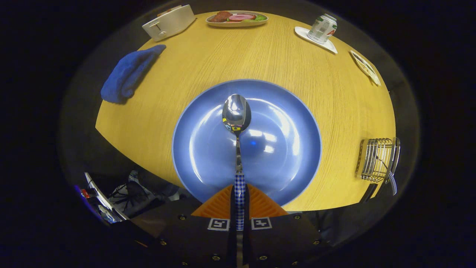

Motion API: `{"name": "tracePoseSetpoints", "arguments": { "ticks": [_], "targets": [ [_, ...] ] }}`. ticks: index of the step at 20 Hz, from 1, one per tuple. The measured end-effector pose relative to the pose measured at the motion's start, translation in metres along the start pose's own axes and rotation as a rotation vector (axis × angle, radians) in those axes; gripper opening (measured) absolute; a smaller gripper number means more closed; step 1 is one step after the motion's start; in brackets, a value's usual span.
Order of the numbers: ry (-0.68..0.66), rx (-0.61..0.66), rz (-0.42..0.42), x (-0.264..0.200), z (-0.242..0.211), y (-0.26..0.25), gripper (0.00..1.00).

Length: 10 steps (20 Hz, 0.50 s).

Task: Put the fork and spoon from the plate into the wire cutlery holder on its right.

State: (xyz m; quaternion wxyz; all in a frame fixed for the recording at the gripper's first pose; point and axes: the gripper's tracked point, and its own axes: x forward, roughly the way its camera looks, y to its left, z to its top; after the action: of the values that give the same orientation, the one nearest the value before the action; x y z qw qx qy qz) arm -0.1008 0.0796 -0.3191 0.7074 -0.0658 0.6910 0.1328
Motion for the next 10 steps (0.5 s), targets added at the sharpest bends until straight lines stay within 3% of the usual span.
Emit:
{"name": "tracePoseSetpoints", "arguments": {
  "ticks": [10],
  "targets": [
    [0.071,0.011,-0.084,-0.050,-0.033,-0.066,0.07]
  ]
}}
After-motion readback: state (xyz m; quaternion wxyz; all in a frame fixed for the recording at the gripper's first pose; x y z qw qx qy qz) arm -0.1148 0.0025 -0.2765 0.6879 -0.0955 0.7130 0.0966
